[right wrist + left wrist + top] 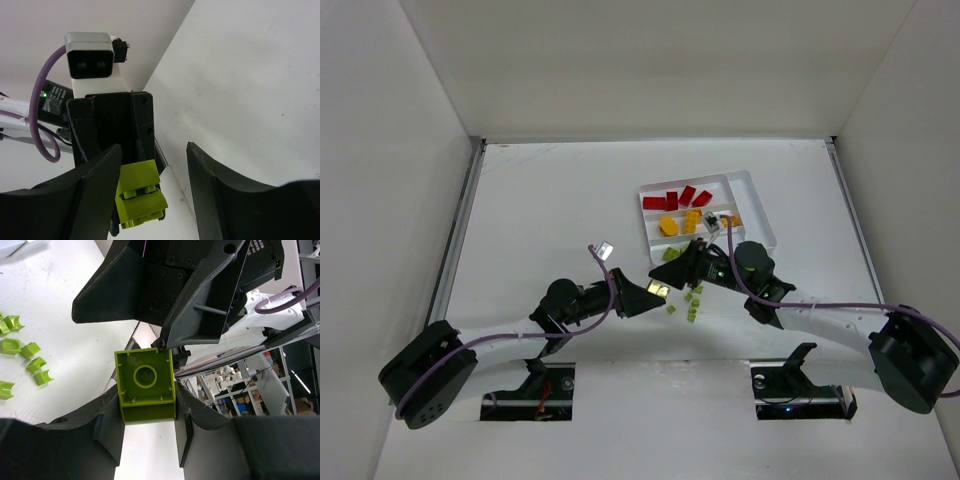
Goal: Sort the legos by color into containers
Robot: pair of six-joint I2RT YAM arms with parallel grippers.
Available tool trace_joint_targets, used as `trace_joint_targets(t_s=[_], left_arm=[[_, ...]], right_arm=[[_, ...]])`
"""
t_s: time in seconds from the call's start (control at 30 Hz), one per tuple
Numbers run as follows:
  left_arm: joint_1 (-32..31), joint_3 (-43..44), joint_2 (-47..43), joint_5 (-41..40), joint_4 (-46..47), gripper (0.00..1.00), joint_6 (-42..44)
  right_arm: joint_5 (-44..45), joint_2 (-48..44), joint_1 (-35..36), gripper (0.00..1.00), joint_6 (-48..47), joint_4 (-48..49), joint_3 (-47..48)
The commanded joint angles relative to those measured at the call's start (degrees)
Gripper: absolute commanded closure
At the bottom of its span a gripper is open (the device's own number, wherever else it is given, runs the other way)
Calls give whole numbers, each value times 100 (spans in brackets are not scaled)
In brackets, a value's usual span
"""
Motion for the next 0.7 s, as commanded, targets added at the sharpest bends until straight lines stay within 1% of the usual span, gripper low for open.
trace_joint_targets(t_s=[0.0, 0.13, 0.23, 0.3, 0.47, 0.67], left_arm=[[65, 271, -6, 16, 401, 85, 130], [143, 236, -58, 16, 401, 85, 95], [170, 227, -67, 24, 410, 85, 86], [153, 245, -24, 24, 410, 85, 77], [109, 324, 91, 51, 524, 85, -2], [65, 324, 170, 77, 594, 84, -37]], right_arm=[[-233, -42, 57, 39, 14, 443, -37], [-312, -113, 57, 35, 23, 443, -90], [-321, -235, 57, 29, -3, 504, -160], [-347, -271, 57, 28, 23, 627, -196], [-585, -192, 74, 32, 32, 847, -152], [-514, -16, 101, 48, 41, 883, -82]])
